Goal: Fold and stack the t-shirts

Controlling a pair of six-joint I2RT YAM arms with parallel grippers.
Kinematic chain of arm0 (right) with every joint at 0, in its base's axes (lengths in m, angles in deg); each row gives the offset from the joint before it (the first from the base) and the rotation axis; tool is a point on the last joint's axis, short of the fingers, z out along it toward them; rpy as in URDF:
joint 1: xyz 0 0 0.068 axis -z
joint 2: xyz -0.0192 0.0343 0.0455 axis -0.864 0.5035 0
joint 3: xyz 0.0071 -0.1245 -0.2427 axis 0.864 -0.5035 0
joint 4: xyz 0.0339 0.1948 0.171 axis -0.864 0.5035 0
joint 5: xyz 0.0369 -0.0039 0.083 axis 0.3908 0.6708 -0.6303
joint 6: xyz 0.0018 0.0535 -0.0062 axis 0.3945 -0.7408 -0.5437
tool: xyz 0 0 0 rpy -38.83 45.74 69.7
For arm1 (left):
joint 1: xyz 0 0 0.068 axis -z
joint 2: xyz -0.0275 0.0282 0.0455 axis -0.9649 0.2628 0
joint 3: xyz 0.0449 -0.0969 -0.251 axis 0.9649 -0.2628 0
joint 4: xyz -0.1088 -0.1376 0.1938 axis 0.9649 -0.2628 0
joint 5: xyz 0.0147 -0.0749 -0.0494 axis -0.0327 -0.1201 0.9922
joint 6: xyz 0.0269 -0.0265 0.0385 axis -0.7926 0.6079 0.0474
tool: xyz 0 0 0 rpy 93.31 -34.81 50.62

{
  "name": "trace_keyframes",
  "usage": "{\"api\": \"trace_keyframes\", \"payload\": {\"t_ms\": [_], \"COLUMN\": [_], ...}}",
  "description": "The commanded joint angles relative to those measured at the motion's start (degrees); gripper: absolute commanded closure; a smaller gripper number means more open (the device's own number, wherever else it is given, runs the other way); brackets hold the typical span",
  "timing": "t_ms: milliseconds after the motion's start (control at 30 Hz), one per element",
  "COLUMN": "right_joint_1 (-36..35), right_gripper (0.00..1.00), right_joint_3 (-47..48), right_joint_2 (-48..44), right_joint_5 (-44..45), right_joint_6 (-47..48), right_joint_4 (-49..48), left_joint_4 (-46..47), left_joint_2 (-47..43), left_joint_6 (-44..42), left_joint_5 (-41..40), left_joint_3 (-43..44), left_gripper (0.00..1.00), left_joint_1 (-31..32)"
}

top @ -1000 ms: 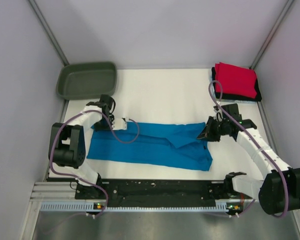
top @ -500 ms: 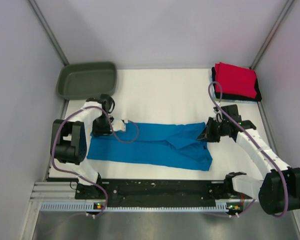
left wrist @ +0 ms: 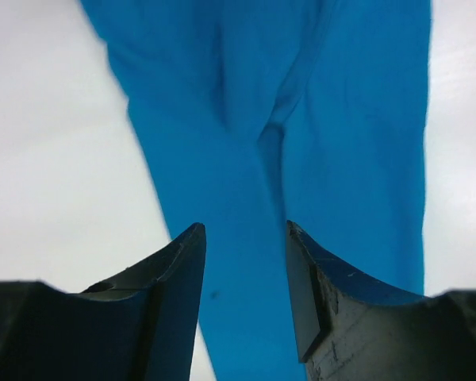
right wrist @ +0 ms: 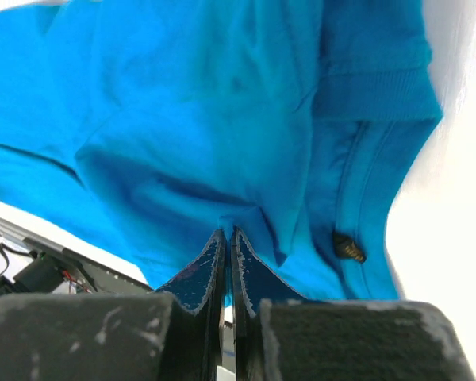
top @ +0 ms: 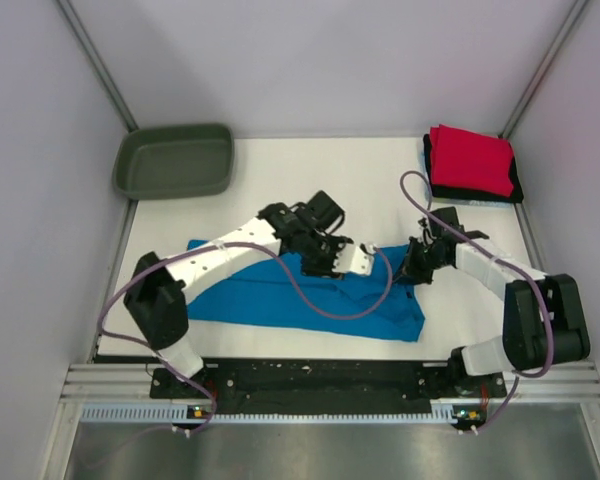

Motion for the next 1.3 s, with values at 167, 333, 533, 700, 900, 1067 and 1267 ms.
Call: {"api": "trace_keyframes", "payload": {"t_ms": [167,333,533,700,900,1067,1267], "right_joint_1": [1.4,1.8,1.8,1.9,2.0,1.9,1.9], "right_gripper": [1.00,1.00,1.00,1.00,1.00,1.00,1.00], "right_joint_3": [1.7,1.5,1.5,0.9,-0.3,-0.8,-1.0], "right_joint_2": [7.5,9.7,9.6,9.3,8.3,7.9,7.1], "right_joint_5": [1.5,0.5,0.3,0.7,0.4,0.3,0.3], "right_joint_6": [0.2,0.0,0.1,0.3,0.5,0.5,0.6], "right_joint_4": [-7.6,-9.4,-9.8,-9.8,-9.8,-9.8,-9.7], "left_joint_4": [13.7,15.1,15.1,17.0,18.4,18.3,16.3], "left_joint_2": [10.4,14.6,17.6,19.1,19.6,21.0,21.2], "left_joint_6": [6.2,4.3,1.6,1.3,2.1,2.4,3.3], "left_joint_5": [7.6,6.9,3.3,2.7,0.1,2.0,3.5], "left_joint_3": [-1.4,-1.3,-1.4,-2.2,-1.7,-1.6,0.5], "left_gripper": [0.51,0.51,0.51,0.51,0.58,0.65,0.62], "left_joint_1": [9.1,11.3,11.6,11.6,11.7,11.7,11.7]}}
